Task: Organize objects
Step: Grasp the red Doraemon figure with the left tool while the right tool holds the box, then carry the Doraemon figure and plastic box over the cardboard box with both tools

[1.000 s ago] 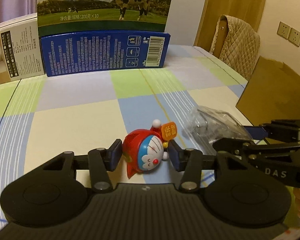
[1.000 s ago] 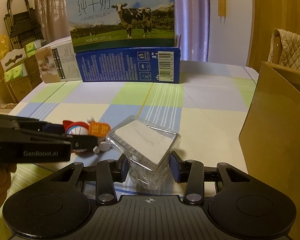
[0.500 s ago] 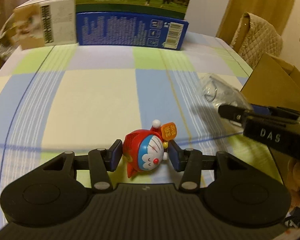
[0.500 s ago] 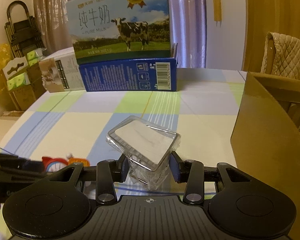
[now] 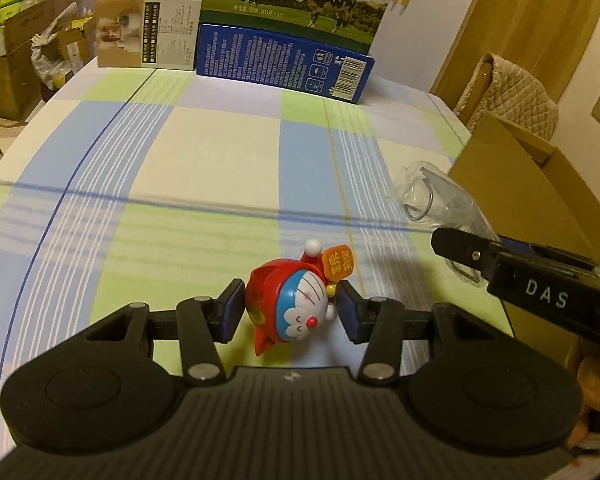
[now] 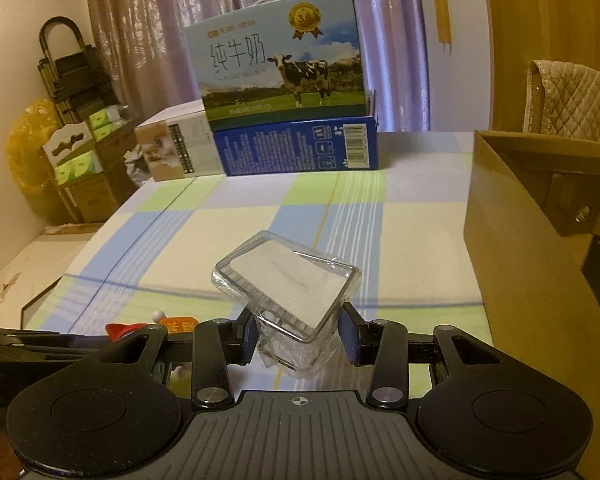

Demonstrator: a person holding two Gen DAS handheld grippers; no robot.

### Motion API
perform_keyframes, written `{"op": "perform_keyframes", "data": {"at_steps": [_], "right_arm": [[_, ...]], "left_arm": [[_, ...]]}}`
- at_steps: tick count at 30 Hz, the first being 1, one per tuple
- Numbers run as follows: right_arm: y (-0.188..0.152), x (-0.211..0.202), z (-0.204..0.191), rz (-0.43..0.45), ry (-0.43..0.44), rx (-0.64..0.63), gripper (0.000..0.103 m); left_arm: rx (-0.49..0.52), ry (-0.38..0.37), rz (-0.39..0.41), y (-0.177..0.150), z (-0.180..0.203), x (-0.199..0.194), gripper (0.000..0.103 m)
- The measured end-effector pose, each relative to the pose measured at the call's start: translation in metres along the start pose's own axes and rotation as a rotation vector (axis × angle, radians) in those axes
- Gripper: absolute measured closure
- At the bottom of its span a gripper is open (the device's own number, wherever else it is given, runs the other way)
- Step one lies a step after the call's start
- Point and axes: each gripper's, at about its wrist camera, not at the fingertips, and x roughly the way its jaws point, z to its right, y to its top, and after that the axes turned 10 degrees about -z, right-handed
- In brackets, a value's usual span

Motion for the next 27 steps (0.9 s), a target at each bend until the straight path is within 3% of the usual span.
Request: {"op": "perform_keyframes", "data": {"at_steps": [13,27], "right_arm": [[-0.063,-0.052,-0.011,-0.012,-0.035,-0.065,0.064],[-0.101,-0.126,-0.017,0.043,-0.057,-0.127,0.064]], "left_arm": [[-0.088,-0.032,0.004,-0.069,0.015,-0.049,0.059],[-0.057,-0.024,0.055,-0.089,0.061,-0.105,0.059]]}}
